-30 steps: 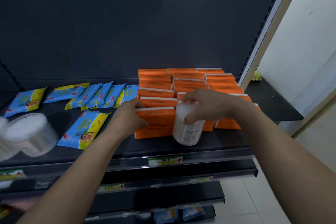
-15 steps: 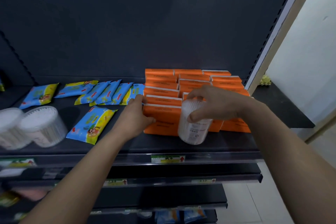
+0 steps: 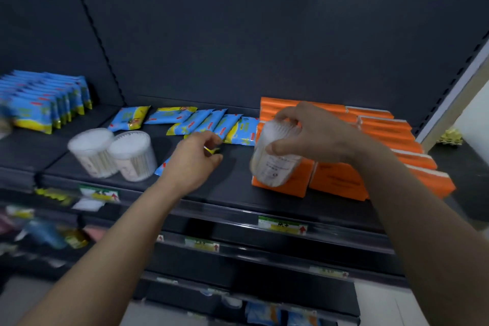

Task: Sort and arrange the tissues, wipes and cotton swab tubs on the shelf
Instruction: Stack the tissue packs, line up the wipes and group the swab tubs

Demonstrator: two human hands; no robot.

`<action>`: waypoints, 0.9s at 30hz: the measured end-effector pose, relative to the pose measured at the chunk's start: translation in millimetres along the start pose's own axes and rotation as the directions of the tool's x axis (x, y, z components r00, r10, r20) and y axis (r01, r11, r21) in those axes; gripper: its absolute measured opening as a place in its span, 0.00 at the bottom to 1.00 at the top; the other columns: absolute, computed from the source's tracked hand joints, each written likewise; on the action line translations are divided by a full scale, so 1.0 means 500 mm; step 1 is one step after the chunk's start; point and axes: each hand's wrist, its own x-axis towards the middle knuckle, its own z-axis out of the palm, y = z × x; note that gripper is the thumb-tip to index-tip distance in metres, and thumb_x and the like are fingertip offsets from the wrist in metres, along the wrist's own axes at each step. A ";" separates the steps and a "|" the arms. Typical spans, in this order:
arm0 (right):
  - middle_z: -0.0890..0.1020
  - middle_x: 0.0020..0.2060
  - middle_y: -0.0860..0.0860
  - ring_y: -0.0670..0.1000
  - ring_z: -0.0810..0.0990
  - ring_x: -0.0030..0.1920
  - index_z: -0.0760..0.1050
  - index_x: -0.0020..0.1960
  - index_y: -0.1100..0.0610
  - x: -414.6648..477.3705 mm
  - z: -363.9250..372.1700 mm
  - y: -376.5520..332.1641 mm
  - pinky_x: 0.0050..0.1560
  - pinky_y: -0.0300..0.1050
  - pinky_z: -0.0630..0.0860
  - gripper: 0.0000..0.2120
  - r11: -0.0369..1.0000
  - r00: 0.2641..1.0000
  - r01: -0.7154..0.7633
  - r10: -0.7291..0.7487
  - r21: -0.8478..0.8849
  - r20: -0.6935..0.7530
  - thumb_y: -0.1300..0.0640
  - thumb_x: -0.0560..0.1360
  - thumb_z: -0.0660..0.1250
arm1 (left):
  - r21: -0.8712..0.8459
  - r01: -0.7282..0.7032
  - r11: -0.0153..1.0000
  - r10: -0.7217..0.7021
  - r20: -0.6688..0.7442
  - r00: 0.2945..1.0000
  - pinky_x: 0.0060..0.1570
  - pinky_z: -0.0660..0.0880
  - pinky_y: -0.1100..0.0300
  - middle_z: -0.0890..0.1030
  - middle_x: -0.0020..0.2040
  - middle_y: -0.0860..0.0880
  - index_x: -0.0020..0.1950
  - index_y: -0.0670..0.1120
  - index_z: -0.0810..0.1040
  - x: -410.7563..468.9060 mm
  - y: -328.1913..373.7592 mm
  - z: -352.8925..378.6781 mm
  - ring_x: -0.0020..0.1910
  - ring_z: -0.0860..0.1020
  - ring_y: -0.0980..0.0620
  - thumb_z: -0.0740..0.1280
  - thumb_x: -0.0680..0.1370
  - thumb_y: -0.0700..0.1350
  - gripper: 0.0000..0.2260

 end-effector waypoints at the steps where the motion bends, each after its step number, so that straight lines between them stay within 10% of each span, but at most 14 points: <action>1: 0.73 0.54 0.50 0.50 0.74 0.53 0.74 0.61 0.47 0.013 0.009 -0.016 0.50 0.42 0.68 0.33 1.000 1.000 0.017 -0.017 0.005 -0.010 0.34 0.60 0.70 | -0.004 0.010 1.000 -0.010 -0.020 1.000 0.47 0.73 0.58 0.77 0.47 0.50 0.49 0.48 0.77 -0.004 -0.012 -0.019 0.44 0.77 0.49 0.69 0.73 0.39 0.08; 13: 0.66 0.58 0.51 0.54 0.73 0.59 0.65 0.70 0.49 0.216 0.137 -0.273 0.57 0.45 0.69 0.36 0.999 0.984 0.014 -0.006 0.045 -0.178 0.41 0.66 0.71 | 0.019 0.097 0.995 -0.091 -0.215 0.972 0.44 0.70 0.59 0.79 0.47 0.48 0.48 0.46 0.78 0.024 -0.246 -0.293 0.42 0.77 0.50 0.67 0.74 0.38 0.05; 27: 0.66 0.63 0.54 0.58 0.71 0.61 0.66 0.69 0.52 0.400 0.242 -0.403 0.59 0.49 0.70 0.32 0.987 0.970 -0.146 0.157 0.069 -0.188 0.43 0.69 0.70 | -0.008 0.065 0.998 -0.066 -0.130 0.989 0.47 0.70 0.62 0.80 0.49 0.48 0.49 0.45 0.78 0.158 -0.413 -0.397 0.48 0.78 0.50 0.67 0.75 0.40 0.04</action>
